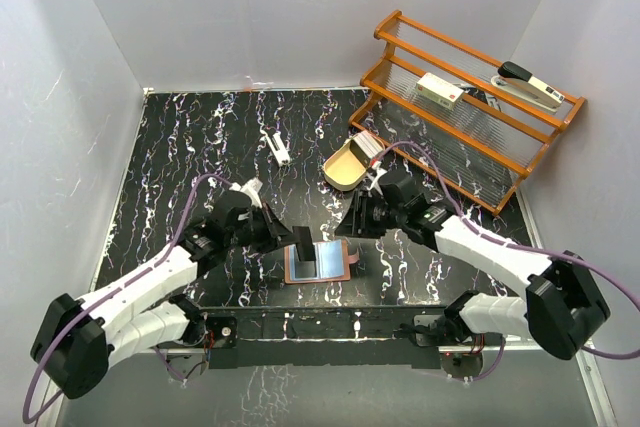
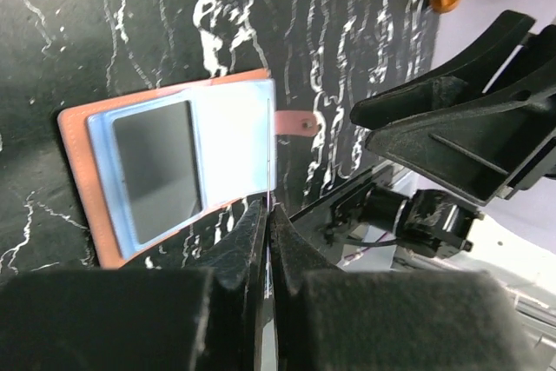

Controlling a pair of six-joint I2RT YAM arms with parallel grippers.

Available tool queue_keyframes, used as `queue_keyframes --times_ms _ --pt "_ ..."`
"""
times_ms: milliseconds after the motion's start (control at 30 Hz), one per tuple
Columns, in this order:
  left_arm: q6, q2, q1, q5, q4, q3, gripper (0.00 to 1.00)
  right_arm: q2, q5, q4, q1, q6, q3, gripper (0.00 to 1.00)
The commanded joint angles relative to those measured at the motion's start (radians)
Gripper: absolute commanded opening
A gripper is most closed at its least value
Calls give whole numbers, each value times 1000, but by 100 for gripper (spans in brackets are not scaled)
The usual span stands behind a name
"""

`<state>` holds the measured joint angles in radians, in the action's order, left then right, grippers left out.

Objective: Put the credit cards into the card holder
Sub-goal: Insert the credit card into the card holder.

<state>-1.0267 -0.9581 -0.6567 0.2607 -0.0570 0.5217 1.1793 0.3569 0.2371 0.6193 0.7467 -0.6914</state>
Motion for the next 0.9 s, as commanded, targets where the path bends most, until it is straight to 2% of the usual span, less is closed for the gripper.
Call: queue_keyframes --times_ms 0,133,400,633,867 --pt "33 -28 -3 65 42 -35 0 32 -78 15 55 -47 -51 35" --pt "58 -82 -2 77 39 -37 0 73 -136 15 88 -66 -61 31" --pt "43 -148 -1 148 197 -98 0 168 -165 14 145 -88 -88 18" --pt "75 -267 -1 209 229 -77 0 249 -204 36 148 -133 -115 17" --pt "87 -307 -1 212 223 -56 0 312 -296 89 156 -162 -116 15"
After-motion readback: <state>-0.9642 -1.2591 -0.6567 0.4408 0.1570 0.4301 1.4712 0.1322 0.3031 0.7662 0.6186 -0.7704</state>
